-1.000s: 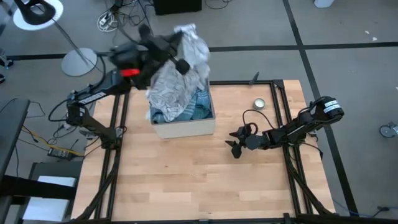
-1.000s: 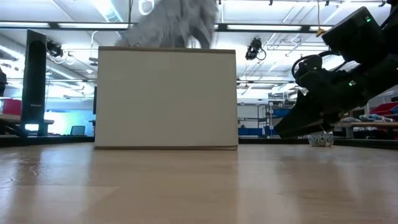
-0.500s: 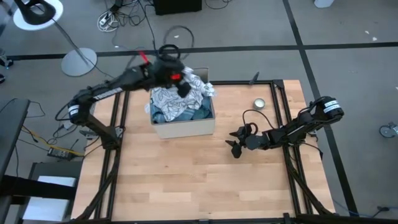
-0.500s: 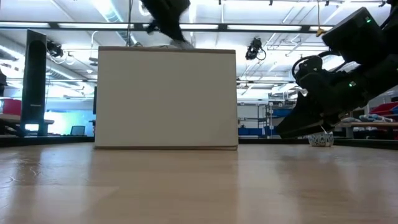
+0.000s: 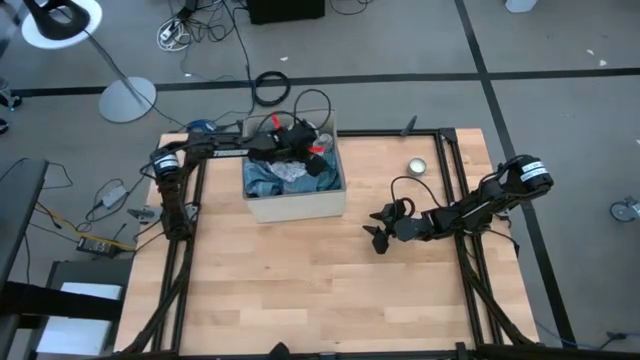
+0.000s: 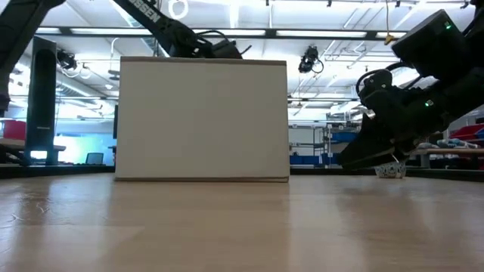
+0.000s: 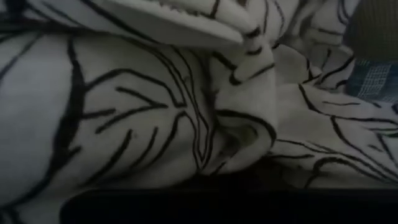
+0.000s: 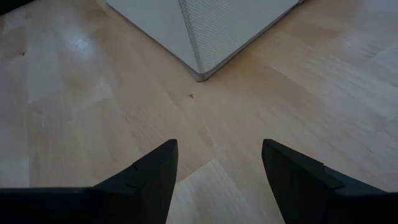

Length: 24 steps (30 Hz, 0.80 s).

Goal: Sort clothes
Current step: Put the white polo shirt into the white laundry organizer

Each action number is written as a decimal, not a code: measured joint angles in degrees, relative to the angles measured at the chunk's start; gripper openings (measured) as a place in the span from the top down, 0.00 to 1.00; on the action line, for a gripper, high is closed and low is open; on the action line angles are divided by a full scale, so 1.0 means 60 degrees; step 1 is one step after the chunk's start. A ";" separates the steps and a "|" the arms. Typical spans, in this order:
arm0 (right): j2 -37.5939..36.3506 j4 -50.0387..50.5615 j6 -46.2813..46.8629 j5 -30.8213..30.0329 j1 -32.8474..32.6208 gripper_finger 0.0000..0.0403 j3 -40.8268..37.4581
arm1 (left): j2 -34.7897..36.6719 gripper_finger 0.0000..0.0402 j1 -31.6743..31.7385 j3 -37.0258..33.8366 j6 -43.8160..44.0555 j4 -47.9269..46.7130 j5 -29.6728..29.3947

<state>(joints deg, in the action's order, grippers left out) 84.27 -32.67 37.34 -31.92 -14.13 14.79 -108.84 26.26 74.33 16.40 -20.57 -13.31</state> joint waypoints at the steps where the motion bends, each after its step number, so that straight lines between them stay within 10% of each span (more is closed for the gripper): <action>1: 0.0000 0.0009 0.0000 0.0000 -0.0002 0.42 0.0000 | -0.0099 0.99 0.0004 0.0064 0.0012 0.0010 0.0095; 24: 0.0000 0.0062 0.0004 0.0000 0.0000 0.42 0.0000 | -0.0002 0.67 -0.0430 0.5731 -0.1618 -0.5129 0.1532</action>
<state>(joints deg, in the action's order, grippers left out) 84.27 -32.30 37.36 -31.92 -14.13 14.79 -108.84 23.68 108.72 6.69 -51.34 -4.12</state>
